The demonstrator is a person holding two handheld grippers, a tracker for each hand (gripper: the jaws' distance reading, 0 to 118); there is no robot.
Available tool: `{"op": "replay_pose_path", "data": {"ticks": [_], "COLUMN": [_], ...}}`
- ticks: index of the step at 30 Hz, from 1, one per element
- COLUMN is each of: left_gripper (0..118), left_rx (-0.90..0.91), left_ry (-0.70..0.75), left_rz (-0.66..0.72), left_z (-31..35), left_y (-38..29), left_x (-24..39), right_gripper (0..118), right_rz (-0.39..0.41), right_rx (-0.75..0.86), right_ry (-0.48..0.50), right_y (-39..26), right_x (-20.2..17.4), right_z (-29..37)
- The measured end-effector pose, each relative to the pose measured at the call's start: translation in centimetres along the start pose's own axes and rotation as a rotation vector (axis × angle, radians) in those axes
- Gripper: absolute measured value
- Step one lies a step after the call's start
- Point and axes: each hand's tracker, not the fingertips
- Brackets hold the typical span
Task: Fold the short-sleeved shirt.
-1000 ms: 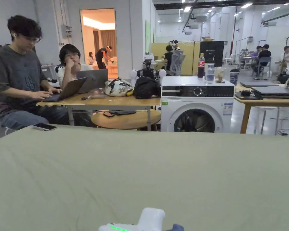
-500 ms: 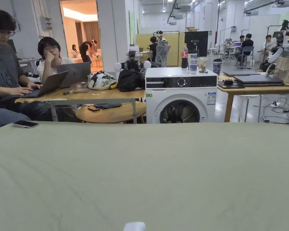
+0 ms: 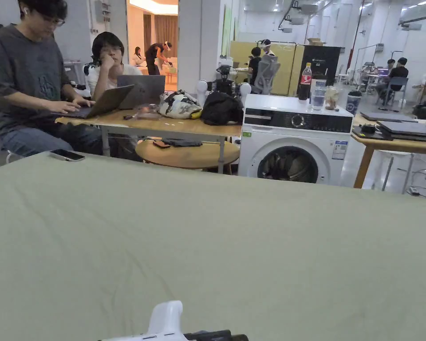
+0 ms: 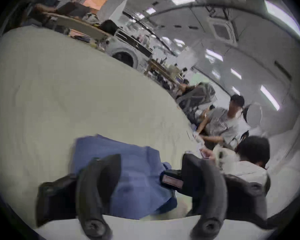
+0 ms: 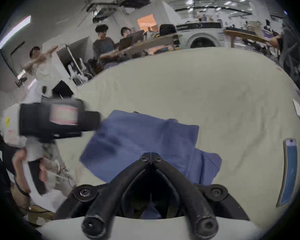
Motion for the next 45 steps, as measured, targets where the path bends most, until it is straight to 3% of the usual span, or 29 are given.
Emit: {"op": "replay_pose_path", "data": {"ticks": [2,3,4,6,13,14,15,16,21,22,24,27,30,34,37,38,39,41,45], "left_gripper": [83,83,83,83,82,69,43,34,28,28,28,28,28,28,28,29,42,83,84], "left_rx": [0.013,0.010,-0.008,-0.043,-0.204,-0.187,-0.162,-0.172,-0.116,-0.065,0.008,0.085,0.177,0.257,0.267,0.263,0.271,0.303,0.404], "left_ry": [0.015,0.037,0.053,0.051,0.011,0.004,-0.013,0.013,0.012,-0.008,0.007,0.124,0.267,0.456,0.565,0.568,0.599,0.761,0.942], "left_rz": [0.053,0.069,0.083,0.122,0.239,0.244,0.274,0.274,0.270,0.270,0.269,0.211,0.237,0.291,0.311,0.296,0.282,0.205,-0.081], "left_z": [1.9,2.3,2.3,2.1,-3.3,-3.6,-3.6,-3.9,-2.3,-1.3,1.9,8.2,15.4,23.0,25.8,26.0,26.4,26.8,28.0], "left_y": [0.3,0.3,0.4,0.1,-1.6,-1.8,-1.8,-1.9,-1.6,-1.0,0.7,3.8,6.4,9.0,10.3,10.5,10.7,11.5,12.9], "left_x": [-2.1,-3.0,-4.5,-5.9,-7.5,-7.4,-7.2,-7.0,-6.8,-6.7,-7.5,-9.7,-13.8,-19.9,-23.6,-24.3,-24.7,-24.5,-19.5], "right_gripper": [0,0,0,0,0,0,0,0,0,0,0,0,0,0,0,0,0,0,0], "right_rz": [0.096,0.152,0.138,0.061,0.073,0.073,0.072,0.067,0.052,0.025,0.069,0.150,0.204,0.195,0.207,0.218,0.226,0.232,0.283], "right_rx": [-0.154,-0.215,-0.222,-0.176,-0.130,-0.129,-0.128,-0.128,-0.049,0.008,0.097,0.129,0.169,0.141,0.120,0.112,0.112,0.112,0.190], "right_ry": [-0.157,-0.180,-0.135,-0.139,-0.154,-0.155,-0.154,-0.152,-0.086,-0.066,-0.039,0.033,0.083,0.237,0.277,0.305,0.309,0.299,0.262], "right_y": [0.5,0.3,-0.1,0.2,-0.9,-0.8,-0.9,-0.8,-0.6,-0.1,1.2,4.6,7.8,11.2,12.1,12.3,12.5,12.7,13.2], "right_x": [-0.5,-0.4,-0.1,-0.2,-0.3,-0.3,-0.2,-0.1,0.1,-0.5,-2.3,-6.3,-11.1,-17.5,-21.2,-22.0,-22.7,-23.4,-22.4], "right_z": [-2.4,-3.7,-4.3,-3.3,-3.3,-3.3,-3.4,-3.4,-1.6,-0.8,-0.1,-1.9,-5.8,-12.3,-15.3,-16.0,-16.5,-16.8,-15.5]}}
